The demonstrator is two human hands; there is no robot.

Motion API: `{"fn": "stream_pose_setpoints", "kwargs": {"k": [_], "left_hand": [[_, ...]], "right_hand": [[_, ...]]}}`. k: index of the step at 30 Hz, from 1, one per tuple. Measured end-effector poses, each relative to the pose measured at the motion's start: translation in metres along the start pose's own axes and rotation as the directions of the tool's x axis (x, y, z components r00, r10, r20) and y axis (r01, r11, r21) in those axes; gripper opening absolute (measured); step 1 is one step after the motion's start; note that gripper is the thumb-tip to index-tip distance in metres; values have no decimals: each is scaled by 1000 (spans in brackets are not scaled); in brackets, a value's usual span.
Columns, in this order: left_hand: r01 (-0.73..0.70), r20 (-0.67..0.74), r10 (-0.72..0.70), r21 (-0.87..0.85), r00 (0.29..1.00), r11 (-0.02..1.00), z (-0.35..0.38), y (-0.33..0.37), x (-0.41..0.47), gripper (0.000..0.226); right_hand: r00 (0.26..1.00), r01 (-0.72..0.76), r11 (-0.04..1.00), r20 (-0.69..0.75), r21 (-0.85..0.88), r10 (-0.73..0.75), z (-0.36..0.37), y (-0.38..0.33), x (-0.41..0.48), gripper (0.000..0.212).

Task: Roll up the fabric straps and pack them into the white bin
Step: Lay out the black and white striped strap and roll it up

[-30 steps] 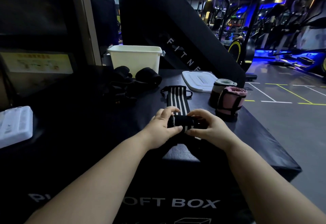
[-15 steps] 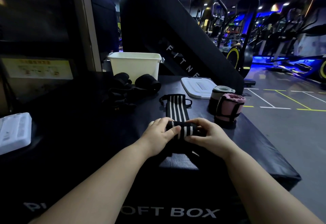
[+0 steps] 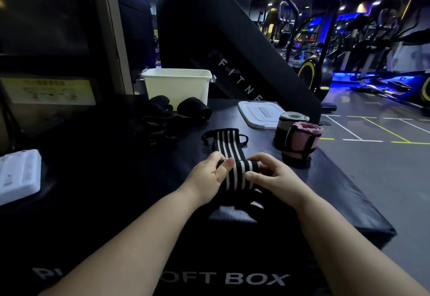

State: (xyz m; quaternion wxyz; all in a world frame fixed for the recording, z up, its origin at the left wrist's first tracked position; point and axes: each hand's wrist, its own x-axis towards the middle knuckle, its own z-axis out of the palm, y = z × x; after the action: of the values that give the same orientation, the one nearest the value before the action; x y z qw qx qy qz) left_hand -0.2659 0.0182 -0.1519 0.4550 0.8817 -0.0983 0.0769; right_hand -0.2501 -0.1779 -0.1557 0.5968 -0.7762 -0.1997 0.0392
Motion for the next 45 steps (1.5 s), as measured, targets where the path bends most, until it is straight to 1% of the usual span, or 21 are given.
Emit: {"fn": "stream_pose_setpoints", "kwargs": {"k": [2,5,6,8,10,13,15,17,20,24,29,31,33,35,38,43,45], "left_hand": [[15,-3,-15,2,1000,1000,0,0,-1,39],[-20,-7,20,29,1000,999,-2,-2,-2,35],[-36,3,36,4,999,999,-3,-2,-3,33],[-46,34,50,-104,998,994,-6,0,-6,31],[-53,36,58,-142,998,988,-7,0,-6,27],[-44,13,46,-150,999,988,-6,-1,-3,22],[-23,7,24,-154,1000,988,-4,-2,-1,21],[-9,-6,8,-136,1000,991,-2,-3,1,21],[2,-35,-5,-90,999,996,0,-1,3,24],[13,-59,-16,-47,998,999,1,1,3,29],[3,-99,2,57,995,998,5,-1,3,32],[16,-104,-9,65,995,998,6,-2,3,32],[-3,-108,8,47,994,999,6,-2,2,28],[-63,-122,60,-21,991,998,3,-1,-1,18],[-116,-81,110,-63,991,991,0,-1,-4,11],[-89,-45,85,-109,995,990,0,-1,-3,12],[-75,-36,71,-120,997,990,0,-1,-2,14]], "right_hand": [[1000,5,1000,0,19,-5,1,-1,-1,42],[1000,17,1000,-3,7,-17,2,0,-1,41],[1000,18,1000,-9,-2,-18,2,0,0,41],[1000,20,1000,-22,-12,-20,2,1,0,42],[999,24,999,-35,-25,-25,1,2,0,41],[996,51,991,-65,-120,-59,0,4,2,27],[993,65,984,-82,-165,-80,0,3,3,24],[991,83,981,-85,-178,-99,0,1,2,25],[990,115,984,-61,-135,-124,1,-3,-3,29],[989,126,983,-67,-130,-135,1,-2,-2,24],[989,104,972,-84,-210,-124,1,2,0,16],[986,105,962,-101,-252,-134,3,2,1,14],[982,106,954,-119,-279,-144,4,2,2,13],[980,103,948,-132,-303,-149,5,1,2,12],[977,99,934,-146,-343,-157,5,3,3,11],[960,127,899,-177,-420,-218,6,6,3,12],[960,142,916,-175,-375,-220,6,5,1,15]]}}
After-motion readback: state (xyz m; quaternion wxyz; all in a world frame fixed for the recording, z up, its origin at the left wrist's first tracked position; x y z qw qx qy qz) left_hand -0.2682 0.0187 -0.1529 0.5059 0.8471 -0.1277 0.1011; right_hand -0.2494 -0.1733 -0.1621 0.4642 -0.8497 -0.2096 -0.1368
